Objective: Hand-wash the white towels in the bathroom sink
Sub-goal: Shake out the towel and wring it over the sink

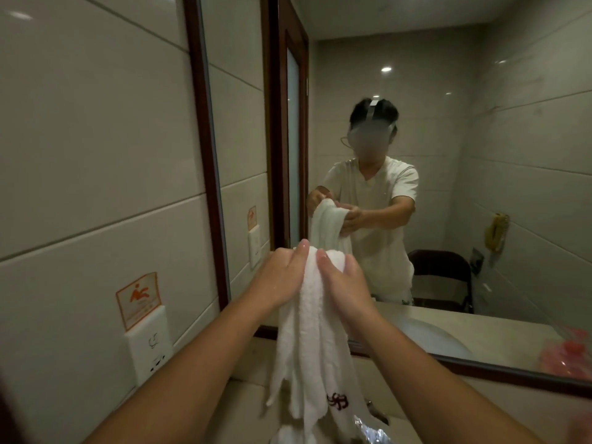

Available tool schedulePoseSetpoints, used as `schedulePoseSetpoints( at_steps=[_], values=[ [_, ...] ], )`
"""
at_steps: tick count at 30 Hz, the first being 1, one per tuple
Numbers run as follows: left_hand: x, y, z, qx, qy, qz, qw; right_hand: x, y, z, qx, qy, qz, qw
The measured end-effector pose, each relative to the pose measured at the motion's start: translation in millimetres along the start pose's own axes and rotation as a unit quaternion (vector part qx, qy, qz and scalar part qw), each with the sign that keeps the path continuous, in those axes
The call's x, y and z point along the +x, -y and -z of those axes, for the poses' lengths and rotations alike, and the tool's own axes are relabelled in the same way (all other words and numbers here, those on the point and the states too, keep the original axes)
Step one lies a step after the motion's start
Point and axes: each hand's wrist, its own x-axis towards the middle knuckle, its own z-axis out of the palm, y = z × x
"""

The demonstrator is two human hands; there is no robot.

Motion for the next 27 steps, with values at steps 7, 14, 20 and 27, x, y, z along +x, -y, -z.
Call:
schedulePoseSetpoints(
  at_steps=[7,14,20,27],
  values=[
    [-7.7,8.8,-10.1,0.189,-0.149,-0.125,0.963,-2.2,-2.8,6.4,0.09,0.019,-0.057,0.994],
    [1.8,-11.5,-31.7,-0.224,-0.023,-0.049,0.973,-9.1,22.8,24.0,0.117,0.083,0.001,0.99],
    [2.1,-19.1,-52.2,-0.131,-0.111,-0.007,0.985,-11.6,19.8,37.0,-0.007,0.068,0.007,0.998],
    [-6.8,-46.6,-75.8,-0.177,-0.118,0.014,0.977,-24.9,-24.4,29.6,0.045,-0.014,-0.009,0.999]
  ],
)
